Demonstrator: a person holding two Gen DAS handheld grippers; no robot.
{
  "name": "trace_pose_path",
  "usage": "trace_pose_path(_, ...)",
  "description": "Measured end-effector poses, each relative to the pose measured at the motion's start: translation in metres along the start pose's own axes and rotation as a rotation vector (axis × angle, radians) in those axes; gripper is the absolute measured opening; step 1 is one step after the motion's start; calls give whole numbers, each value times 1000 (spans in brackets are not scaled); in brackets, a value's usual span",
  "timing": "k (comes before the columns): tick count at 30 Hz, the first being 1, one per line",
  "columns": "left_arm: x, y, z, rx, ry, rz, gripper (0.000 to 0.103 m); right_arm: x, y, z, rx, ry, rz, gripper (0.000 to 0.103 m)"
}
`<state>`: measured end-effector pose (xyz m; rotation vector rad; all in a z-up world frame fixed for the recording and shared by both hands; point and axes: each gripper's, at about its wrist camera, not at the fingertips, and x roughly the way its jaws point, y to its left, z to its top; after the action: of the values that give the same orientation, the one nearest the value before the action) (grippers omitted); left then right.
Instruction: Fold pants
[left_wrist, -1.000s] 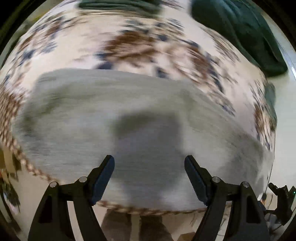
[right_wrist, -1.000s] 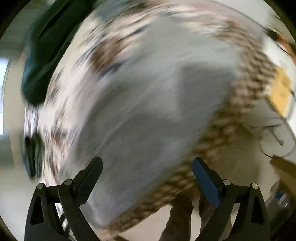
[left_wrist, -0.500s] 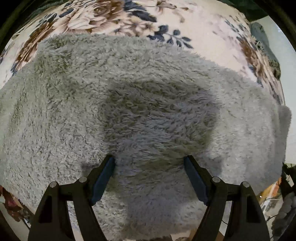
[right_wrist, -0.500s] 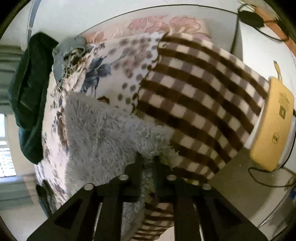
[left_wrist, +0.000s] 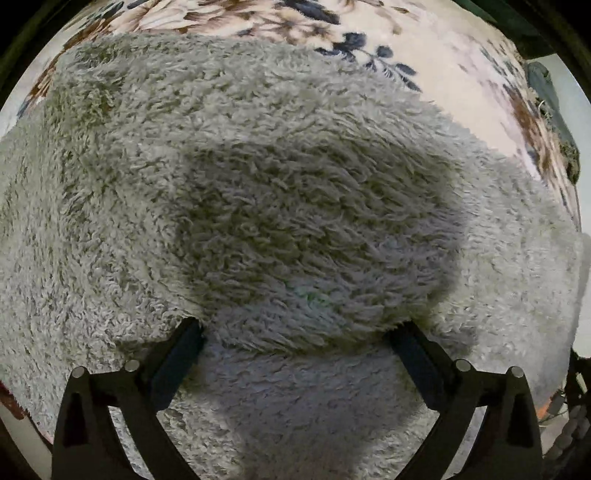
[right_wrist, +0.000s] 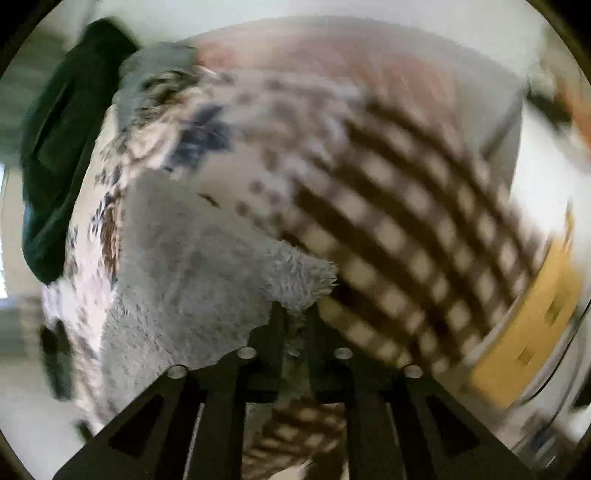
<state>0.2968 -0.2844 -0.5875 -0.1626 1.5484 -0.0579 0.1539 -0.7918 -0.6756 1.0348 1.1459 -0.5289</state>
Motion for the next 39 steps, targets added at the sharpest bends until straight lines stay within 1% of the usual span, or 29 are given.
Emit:
trace_pose_path(1,1,-3,0,-4,-1,10,103,-3,-9,-2,43,-8,37,34)
trace_pose_path(2,3,-6,1,-6,-2,21,103,-6,-16,-4,78,-20,68,54)
trace_pose_path(3,5,-10,2,-7,-4,34,103,-10,-24,-8,118,-33,109,64)
trace_pose_path(4,8,-16,1,-7,-9,45,103,-11,-31,-13,161,-31,162,65)
trace_pose_path(5,10,-19,1,-5,-22,56,103,-8,-36,-16,190,-12,204,65)
trace_pose_path(6,12,-24,0,-4,-35,60,103,1,-39,-21,218,27,248,65)
trace_pose_path(9,16,-31,-5,-8,-43,69,103,27,-34,-29,220,87,294,65)
trace_pose_path(11,17,-32,-10,-17,-41,62,103,44,-28,-33,231,123,279,65)
trace_pose_path(12,17,-33,-10,-16,-40,60,103,53,-25,-35,249,130,310,65)
trace_pose_path(14,16,-30,-10,-9,-33,56,103,60,-21,-38,265,125,340,67)
trace_pose_path(16,15,-28,-10,-3,-23,43,103,59,-16,-42,276,81,453,67)
trace_pose_path(18,15,-20,-9,-5,-14,27,103,58,-13,-47,284,43,635,67)
trace_pose_path(20,15,-15,-6,-5,-7,19,103,62,-14,-50,279,21,636,69)
trace_pose_path(22,16,-14,-3,-5,-3,17,103,77,-17,-54,292,33,628,70)
trace_pose_path(24,17,-16,-2,-2,-7,21,103,91,-17,-56,304,51,653,70)
trace_pose_path(25,20,-12,-1,-2,-10,23,103,96,-13,-54,291,42,650,70)
trace_pose_path(27,22,-17,-3,-1,-20,27,103,98,0,-50,256,12,654,71)
trace_pose_path(28,21,-13,-8,-2,-24,28,103,97,6,-47,235,0,643,71)
trace_pose_path(29,31,-4,-2,1,-26,30,103,98,14,-45,219,-10,615,65)
trace_pose_path(30,32,-6,-3,4,-25,32,103,98,20,-42,211,-22,594,39)
trace_pose_path(31,29,3,-9,5,-22,32,103,97,25,-41,197,-18,524,23)
trace_pose_path(32,27,0,-13,2,-18,31,103,96,29,-41,186,-17,488,21)
trace_pose_path(33,20,-4,-19,-2,-15,28,103,90,37,-42,159,-38,452,20)
trace_pose_path(35,15,-2,-19,-8,-15,13,103,75,54,-44,99,-63,406,19)
trace_pose_path(38,-1,10,-25,-59,-34,-67,103,36,94,-59,-36,-117,361,18)
trace_pose_path(39,-6,16,-28,-72,-37,-82,103,26,106,-64,-72,-130,352,18)
